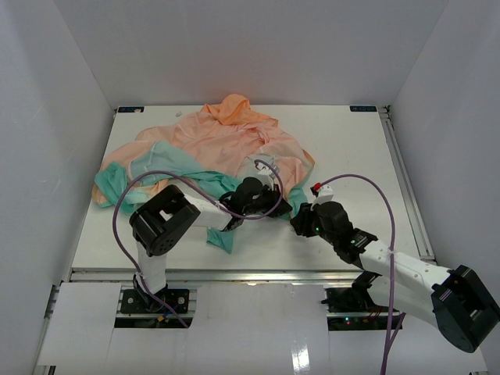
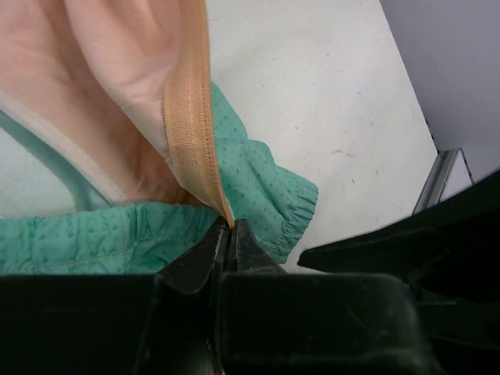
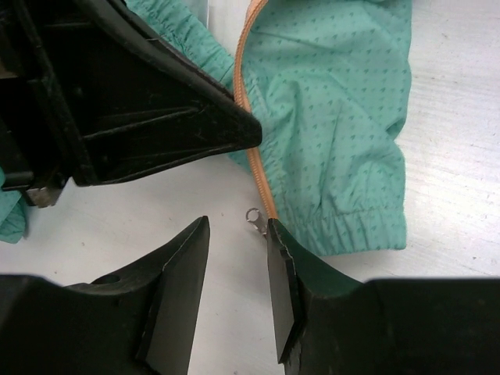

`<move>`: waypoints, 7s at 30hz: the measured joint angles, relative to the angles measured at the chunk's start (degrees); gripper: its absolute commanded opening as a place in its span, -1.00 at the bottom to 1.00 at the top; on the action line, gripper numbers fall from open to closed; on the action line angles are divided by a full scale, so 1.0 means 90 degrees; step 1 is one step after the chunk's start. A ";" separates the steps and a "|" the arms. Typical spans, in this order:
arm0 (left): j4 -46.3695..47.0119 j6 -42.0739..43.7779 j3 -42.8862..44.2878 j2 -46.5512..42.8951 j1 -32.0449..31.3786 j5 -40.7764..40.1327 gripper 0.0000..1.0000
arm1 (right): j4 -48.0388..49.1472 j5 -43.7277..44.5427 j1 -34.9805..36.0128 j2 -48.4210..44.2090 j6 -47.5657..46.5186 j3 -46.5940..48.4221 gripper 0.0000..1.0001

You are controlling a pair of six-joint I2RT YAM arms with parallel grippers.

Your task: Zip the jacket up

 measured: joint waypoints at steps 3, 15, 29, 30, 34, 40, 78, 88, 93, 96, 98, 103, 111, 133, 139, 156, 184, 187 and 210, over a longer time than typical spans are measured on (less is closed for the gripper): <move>0.0127 0.0177 -0.0116 -0.0189 0.0012 0.0276 -0.93 | 0.0002 0.0021 -0.0002 -0.0015 -0.0111 0.0000 -0.10; 0.1144 0.0589 -0.0677 -0.0841 0.0241 0.1670 -1.00 | 0.0478 -0.0495 -0.0272 -0.0298 -0.0842 -0.0069 -0.01; 0.1701 0.0552 -0.0853 -0.0841 0.0336 0.2315 -1.00 | 0.1099 -0.1313 -0.0274 -0.0304 -0.1030 -0.0485 -0.11; 0.1731 0.0528 -0.0866 -0.0841 0.0344 0.2340 -1.00 | 0.1167 -0.1340 -0.0274 -0.0255 -0.1036 -0.0516 -0.12; 0.1797 0.0428 -0.0876 -0.0841 0.0373 0.2414 -1.00 | 0.1442 -0.1448 -0.0274 -0.0087 -0.1049 -0.0629 -0.20; 0.1873 0.0383 -0.0879 -0.0844 0.0403 0.2422 -1.00 | 0.1716 -0.1591 -0.0274 -0.0120 -0.1047 -0.0821 -0.22; 0.1734 0.0360 -0.0995 -0.1176 0.0510 0.2363 -1.00 | 0.2056 -0.1893 -0.0277 -0.0420 -0.0852 -0.1039 -0.80; 0.1714 0.0364 -0.0995 -0.1176 0.0538 0.2341 -1.00 | 0.2070 -0.1897 -0.0277 -0.0590 -0.0835 -0.1129 -0.56; 0.1707 0.0364 -0.0995 -0.1176 0.0541 0.2337 -1.00 | 0.2071 -0.1912 -0.0277 -0.0607 -0.0834 -0.1139 -0.75; 0.1697 0.0369 -0.0995 -0.1176 0.0544 0.2332 -1.00 | 0.2076 -0.1916 -0.0277 -0.0593 -0.0829 -0.1139 -0.84; 0.1668 0.0379 -0.0995 -0.1179 0.0544 0.2324 -0.98 | 0.2078 -0.1917 -0.0277 -0.0567 -0.0820 -0.1139 -0.85; 0.1411 0.0421 -0.0995 -0.1285 0.0546 0.2223 0.19 | 0.2121 -0.1945 -0.0277 -0.0482 -0.0810 -0.1137 -0.84; -0.0415 0.0391 -0.0850 -0.2217 0.0871 0.0911 0.33 | 0.1914 -0.1778 -0.0275 -0.0741 -0.0563 -0.1137 -0.84; -0.4674 0.0339 0.0341 -0.2756 0.7897 -0.0535 0.36 | 0.1903 -0.2007 -0.0274 -0.1208 -0.0266 -0.1137 -0.85; -0.4800 0.0769 0.0341 -0.2371 0.8234 -0.0900 0.46 | 0.1958 -0.2161 -0.0274 -0.1400 -0.0244 -0.1137 -0.84; -0.5117 0.0859 0.0687 -0.0967 0.7803 -0.0713 -0.69 | 0.2046 -0.1994 -0.0274 -0.1554 -0.0244 -0.1137 -0.85; -0.5581 -0.0086 0.0031 -0.3043 0.6646 -0.1184 0.27 | 0.1054 -0.1404 -0.0275 -0.1707 -0.0303 -0.0658 -0.85; -0.5645 -0.0014 0.0017 -0.3355 0.7182 -0.1242 0.26 | 0.1082 -0.1521 -0.0276 -0.1589 -0.0330 -0.0658 -0.84; -0.5907 -0.0446 -0.2068 -0.4717 0.7949 -0.1198 -0.02 | 0.1482 -0.2106 -0.0274 -0.1581 -0.0364 -0.0663 -0.85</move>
